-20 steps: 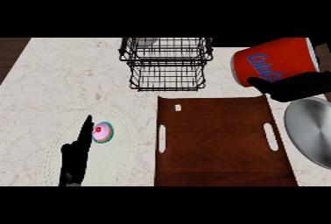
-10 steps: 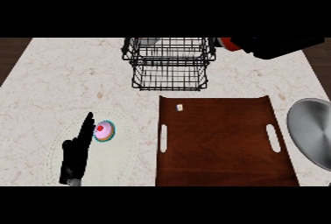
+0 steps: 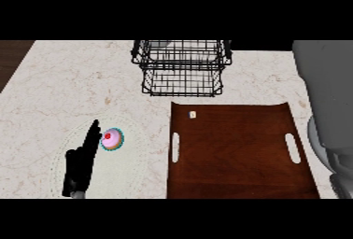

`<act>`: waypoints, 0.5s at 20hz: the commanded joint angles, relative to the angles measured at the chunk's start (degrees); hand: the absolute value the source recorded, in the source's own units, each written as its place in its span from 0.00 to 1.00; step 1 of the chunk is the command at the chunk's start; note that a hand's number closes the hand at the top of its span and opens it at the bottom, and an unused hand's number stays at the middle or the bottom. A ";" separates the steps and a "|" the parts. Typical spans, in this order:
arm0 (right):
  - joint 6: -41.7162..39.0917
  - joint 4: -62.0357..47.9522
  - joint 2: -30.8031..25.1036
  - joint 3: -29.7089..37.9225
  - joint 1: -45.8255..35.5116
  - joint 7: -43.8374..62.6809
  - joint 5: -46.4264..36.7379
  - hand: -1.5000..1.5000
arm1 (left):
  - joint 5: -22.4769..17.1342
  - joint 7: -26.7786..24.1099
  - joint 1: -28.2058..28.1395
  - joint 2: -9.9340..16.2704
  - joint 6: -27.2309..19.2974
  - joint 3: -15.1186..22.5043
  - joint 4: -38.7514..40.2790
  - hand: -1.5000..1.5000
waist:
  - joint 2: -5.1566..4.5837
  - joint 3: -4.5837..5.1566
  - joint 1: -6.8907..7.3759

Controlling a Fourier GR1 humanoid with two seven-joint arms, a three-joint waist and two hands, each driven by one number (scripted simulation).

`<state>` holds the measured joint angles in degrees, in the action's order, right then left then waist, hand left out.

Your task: Pick the can from the tray and place it in the tiered basket

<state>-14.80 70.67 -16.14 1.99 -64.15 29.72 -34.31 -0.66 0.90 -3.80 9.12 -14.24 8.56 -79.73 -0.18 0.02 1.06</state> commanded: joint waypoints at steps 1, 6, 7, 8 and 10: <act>2.55 -13.88 0.70 0.93 -7.19 -6.45 -0.97 1.00 | 0.79 0.12 0.59 -1.54 -0.08 1.14 1.22 0.50 | -0.38 0.03 0.85; 8.63 -18.43 7.51 -3.73 -5.80 -7.35 -5.99 1.00 | 1.22 -2.68 0.05 -1.61 -0.12 -0.18 4.05 0.50 | -0.15 0.04 0.22; 5.79 -20.52 4.83 -1.56 -7.87 -9.75 -4.26 1.00 | 1.43 0.64 -0.12 -1.68 -0.47 0.39 0.66 0.50 | -0.04 0.01 0.07; 9.19 -23.11 4.84 -2.57 -3.96 -13.77 -6.04 1.00 | 1.84 -3.13 -0.64 -2.65 -0.61 0.64 4.02 0.50 | -0.25 0.02 0.22; 13.86 -29.94 6.67 -2.79 -6.48 -14.38 -8.58 1.00 | 1.32 -1.25 -1.99 -2.09 0.01 1.24 -1.24 0.50 | -0.45 0.00 1.27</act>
<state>-6.26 49.04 -11.37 -0.05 -70.11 19.08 -39.94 0.25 -0.92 -3.89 8.10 -13.95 8.47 -79.02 -0.37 -0.07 1.68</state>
